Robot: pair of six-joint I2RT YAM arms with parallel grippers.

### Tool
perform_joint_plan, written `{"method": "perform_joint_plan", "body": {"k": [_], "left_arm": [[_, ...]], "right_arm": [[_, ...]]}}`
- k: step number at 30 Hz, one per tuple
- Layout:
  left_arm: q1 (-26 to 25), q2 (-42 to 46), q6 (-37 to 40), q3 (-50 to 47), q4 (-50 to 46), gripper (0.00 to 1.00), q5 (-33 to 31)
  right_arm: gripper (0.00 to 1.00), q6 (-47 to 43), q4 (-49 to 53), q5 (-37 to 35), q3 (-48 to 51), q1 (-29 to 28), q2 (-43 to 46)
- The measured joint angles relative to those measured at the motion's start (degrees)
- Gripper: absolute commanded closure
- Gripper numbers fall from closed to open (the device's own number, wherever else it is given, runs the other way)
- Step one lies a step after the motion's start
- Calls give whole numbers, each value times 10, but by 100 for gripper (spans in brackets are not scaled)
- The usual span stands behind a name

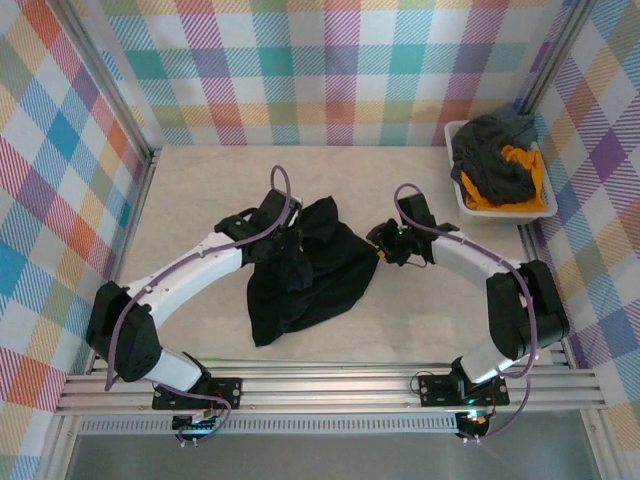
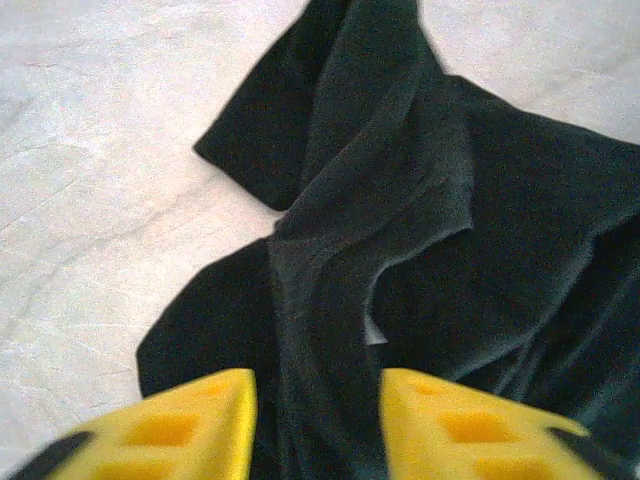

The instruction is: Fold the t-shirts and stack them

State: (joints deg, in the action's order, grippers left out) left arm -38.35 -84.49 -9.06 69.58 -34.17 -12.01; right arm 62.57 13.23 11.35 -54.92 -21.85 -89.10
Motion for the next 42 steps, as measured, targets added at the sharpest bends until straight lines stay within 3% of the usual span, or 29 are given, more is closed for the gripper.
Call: {"method": "perform_joint_plan", "body": {"k": [3,6,10,14,15,18,20,21,26,30,38,42], "left_arm": [[-39,-25,-37,68,-35,23,-6],[-63,-123,-68,211,-61,20,-21],[-63,-291,-86,375,-95,14,-75],[-49,-429,-96,459,-125,19,-125],[-42,-449,-96,464,-127,24,-128],[-17,-495,-94,474,-131,52,-123],[-3,-509,-91,476,-129,88,-115],[2,-510,-89,476,-129,100,-114],[10,-484,-64,457,-115,100,-125],[10,-389,-23,398,-100,100,-117],[10,-14,55,222,-10,100,39],[35,-9,47,269,2,100,74]], "right_arm": [[52,-17,4,0,-30,2,-8],[49,-25,7,-2,-38,8,-16],[46,-31,19,-4,-31,24,-12],[46,-36,36,-4,-4,43,17],[46,-36,39,-4,1,46,26],[46,-38,47,-3,15,49,53],[46,-38,48,-2,24,49,67],[46,-38,49,-2,28,49,71],[46,-37,48,9,35,53,67],[47,-14,39,29,34,54,45],[47,52,45,40,-24,53,21],[47,74,39,51,-65,49,18]]}}
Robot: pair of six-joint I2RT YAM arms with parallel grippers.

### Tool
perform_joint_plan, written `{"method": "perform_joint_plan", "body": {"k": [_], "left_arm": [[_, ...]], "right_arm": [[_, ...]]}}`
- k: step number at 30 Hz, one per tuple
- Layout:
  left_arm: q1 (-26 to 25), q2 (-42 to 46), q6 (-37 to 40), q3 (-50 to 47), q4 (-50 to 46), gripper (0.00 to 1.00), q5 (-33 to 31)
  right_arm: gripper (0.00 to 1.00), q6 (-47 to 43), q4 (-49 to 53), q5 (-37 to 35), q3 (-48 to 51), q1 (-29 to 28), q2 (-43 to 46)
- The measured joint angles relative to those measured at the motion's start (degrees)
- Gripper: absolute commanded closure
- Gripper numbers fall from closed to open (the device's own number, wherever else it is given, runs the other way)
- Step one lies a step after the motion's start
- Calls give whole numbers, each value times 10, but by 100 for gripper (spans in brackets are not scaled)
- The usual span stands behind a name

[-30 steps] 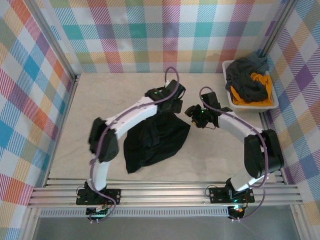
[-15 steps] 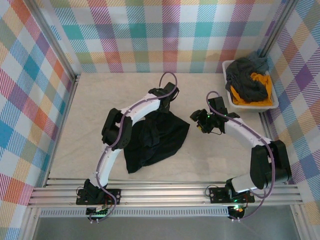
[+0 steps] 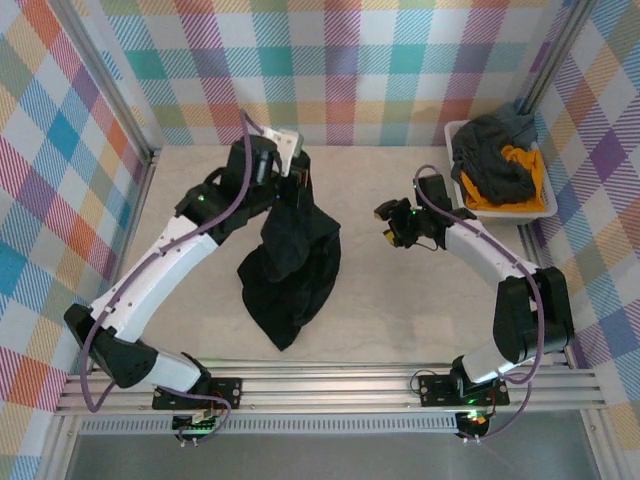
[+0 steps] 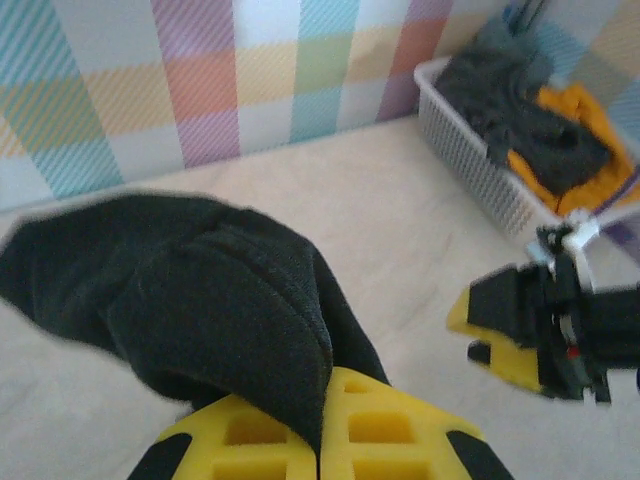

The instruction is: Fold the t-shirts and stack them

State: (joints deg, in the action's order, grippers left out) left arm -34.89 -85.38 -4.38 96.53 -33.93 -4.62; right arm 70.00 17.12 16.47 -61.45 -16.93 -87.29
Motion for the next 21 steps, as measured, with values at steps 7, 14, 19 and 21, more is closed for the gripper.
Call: {"method": "perform_joint_plan", "body": {"k": [7,14,19,21], "left_arm": [[80,-313,-43,393,-38,100,34],[79,-500,-121,668,-23,100,116],[45,-483,-132,672,23,100,219],[9,-462,-105,670,0,100,270]], "right_arm": [[47,5,10,6,5,-3,30],[47,-24,39,1,8,9,117],[48,-41,54,-17,18,42,177],[48,-45,63,-27,24,59,202]]}}
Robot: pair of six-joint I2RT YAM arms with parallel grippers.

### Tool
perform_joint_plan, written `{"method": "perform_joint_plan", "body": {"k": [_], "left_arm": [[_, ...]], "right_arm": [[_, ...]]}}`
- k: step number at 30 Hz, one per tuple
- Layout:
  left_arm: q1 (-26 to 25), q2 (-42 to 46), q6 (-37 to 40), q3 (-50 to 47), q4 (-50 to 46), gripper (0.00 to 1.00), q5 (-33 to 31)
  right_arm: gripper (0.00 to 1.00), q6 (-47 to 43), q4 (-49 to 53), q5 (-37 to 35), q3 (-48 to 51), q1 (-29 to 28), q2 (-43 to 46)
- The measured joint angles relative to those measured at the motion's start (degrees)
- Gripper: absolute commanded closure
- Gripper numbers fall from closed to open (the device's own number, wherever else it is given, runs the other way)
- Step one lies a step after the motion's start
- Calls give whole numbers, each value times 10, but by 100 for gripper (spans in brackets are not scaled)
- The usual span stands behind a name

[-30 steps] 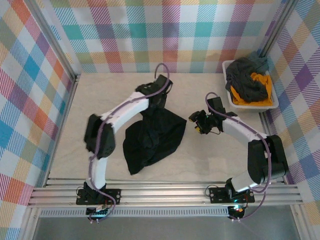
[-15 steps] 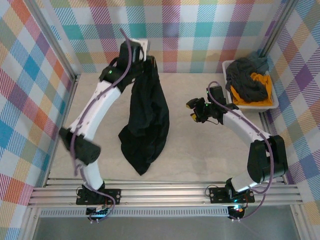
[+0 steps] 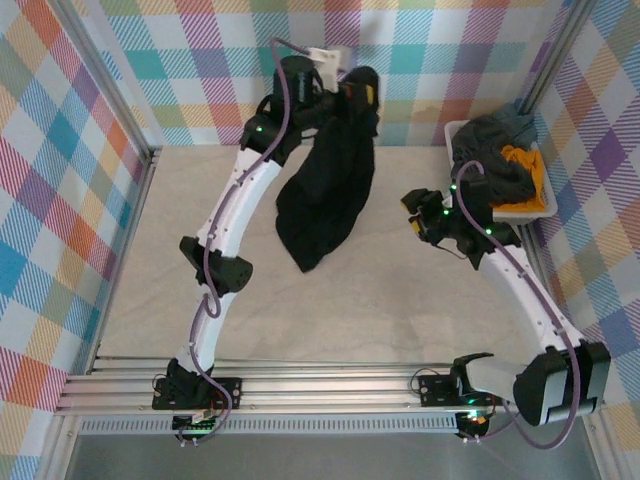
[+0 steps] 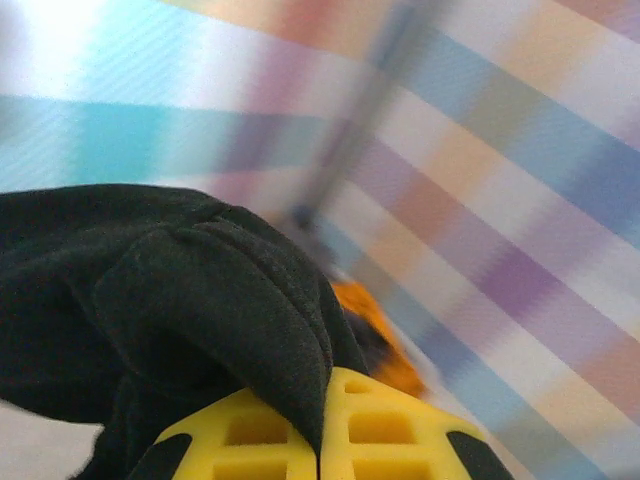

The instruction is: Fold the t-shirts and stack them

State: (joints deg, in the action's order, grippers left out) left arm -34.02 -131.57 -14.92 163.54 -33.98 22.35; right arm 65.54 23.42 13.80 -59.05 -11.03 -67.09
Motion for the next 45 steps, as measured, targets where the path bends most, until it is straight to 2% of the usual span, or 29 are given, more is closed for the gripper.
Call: {"method": "perform_joint_plan", "body": {"k": [2,4,7,9,11,12,15,17,21,26,30,32,35,37,40,41,45], "left_arm": [[-39,40,38,-27,-45,100,27],[-75,115,76,-123,-81,100,32],[-99,294,114,-408,-70,100,-5],[-85,409,124,-604,-49,100,-84],[-56,484,128,-743,-40,100,-162],[-32,512,128,-808,-28,100,-194],[27,532,128,-925,-3,100,-250],[42,525,126,-963,9,100,-267],[37,521,110,-1003,32,100,-274],[37,535,92,-1015,56,100,-285],[37,567,83,-1016,57,100,-301],[37,585,81,-1018,57,100,-307],[37,604,79,-1018,57,100,-308],[37,613,78,-1019,57,100,-308],[37,630,78,-1028,60,100,-308],[37,637,78,-1031,61,100,-308],[39,659,79,-1033,61,100,-308]], "right_arm": [[47,-1,9,-8,5,15,23],[47,-2,18,-14,7,25,43],[47,-5,30,-19,8,36,67],[47,-7,36,-16,11,36,72],[47,-9,36,-8,24,36,70],[47,-9,34,-2,36,36,68],[46,-9,30,13,78,30,49],[46,-9,29,20,100,16,23],[45,4,19,31,156,-45,-39],[42,63,-5,31,251,-109,-47],[36,93,3,3,277,-111,-8],[36,104,-17,5,278,-111,-5],[41,128,-102,27,302,-108,-45],[51,141,-136,50,303,-106,-93],[90,149,-175,54,285,-105,-127],[98,151,-183,54,280,-103,-136],[100,145,-162,40,247,-85,-129]]}}
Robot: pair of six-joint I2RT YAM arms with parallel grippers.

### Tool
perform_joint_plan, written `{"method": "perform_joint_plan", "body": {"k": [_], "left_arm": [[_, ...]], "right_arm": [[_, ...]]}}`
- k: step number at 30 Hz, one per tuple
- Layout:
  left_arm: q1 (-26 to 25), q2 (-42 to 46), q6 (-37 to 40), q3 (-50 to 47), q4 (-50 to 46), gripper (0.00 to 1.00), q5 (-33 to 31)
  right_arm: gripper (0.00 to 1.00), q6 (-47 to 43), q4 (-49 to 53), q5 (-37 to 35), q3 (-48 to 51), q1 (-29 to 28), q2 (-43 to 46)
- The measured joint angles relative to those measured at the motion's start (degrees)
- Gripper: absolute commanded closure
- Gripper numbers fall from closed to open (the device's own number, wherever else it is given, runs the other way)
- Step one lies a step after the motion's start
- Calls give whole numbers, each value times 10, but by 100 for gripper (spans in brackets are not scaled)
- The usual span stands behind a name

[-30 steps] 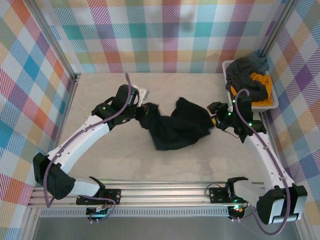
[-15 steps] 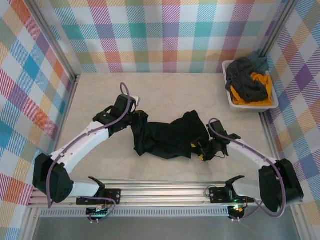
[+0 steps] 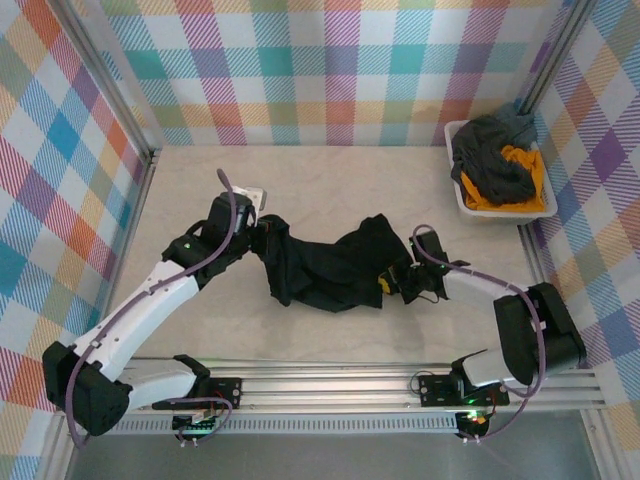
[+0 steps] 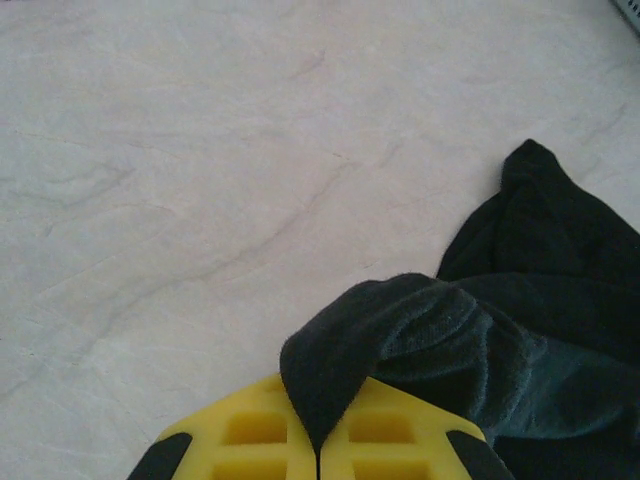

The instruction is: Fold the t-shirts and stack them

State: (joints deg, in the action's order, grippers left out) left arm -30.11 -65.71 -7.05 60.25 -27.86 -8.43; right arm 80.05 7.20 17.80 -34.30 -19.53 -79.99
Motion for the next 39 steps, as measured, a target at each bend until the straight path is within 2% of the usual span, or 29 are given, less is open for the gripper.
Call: {"method": "perform_joint_plan", "body": {"k": [6,12,16,19,20,21,22,23,26,31,32,34,35,36,39], "left_arm": [[18,25,0,30,0,100,-1],[33,54,-13,90,38,100,-2],[33,91,-20,101,67,100,-7],[33,112,-24,101,76,100,-7],[33,115,-24,101,79,100,-9],[33,116,-24,99,82,100,-14],[33,115,-24,94,86,100,-19],[33,111,-24,84,90,100,-30],[48,85,-28,45,86,100,-73],[106,-1,-54,-41,67,100,-91],[113,-15,-58,-64,59,94,-93],[120,-33,-69,-99,34,59,-109],[123,-37,-76,-108,19,47,-118],[125,-37,-87,-113,1,39,-133],[126,-19,-115,-113,-30,36,-163]], "right_arm": [[100,-72,118,-52,-171,28,85],[100,-152,210,-73,-353,76,115],[100,-197,263,-75,-422,88,121],[99,-221,289,-75,-438,90,136],[92,-227,294,-75,-438,90,140],[74,-232,299,-75,-438,90,143],[61,-235,297,-75,-433,90,143],[53,-236,290,-73,-422,90,143],[45,-238,276,-66,-387,91,116],[44,-238,246,-39,-315,90,36],[44,-238,242,-35,-290,88,32],[44,-238,238,-33,-244,79,33],[44,-237,236,-33,-227,73,35],[44,-236,232,-32,-209,67,38],[47,-233,221,-31,-160,53,50]]}}
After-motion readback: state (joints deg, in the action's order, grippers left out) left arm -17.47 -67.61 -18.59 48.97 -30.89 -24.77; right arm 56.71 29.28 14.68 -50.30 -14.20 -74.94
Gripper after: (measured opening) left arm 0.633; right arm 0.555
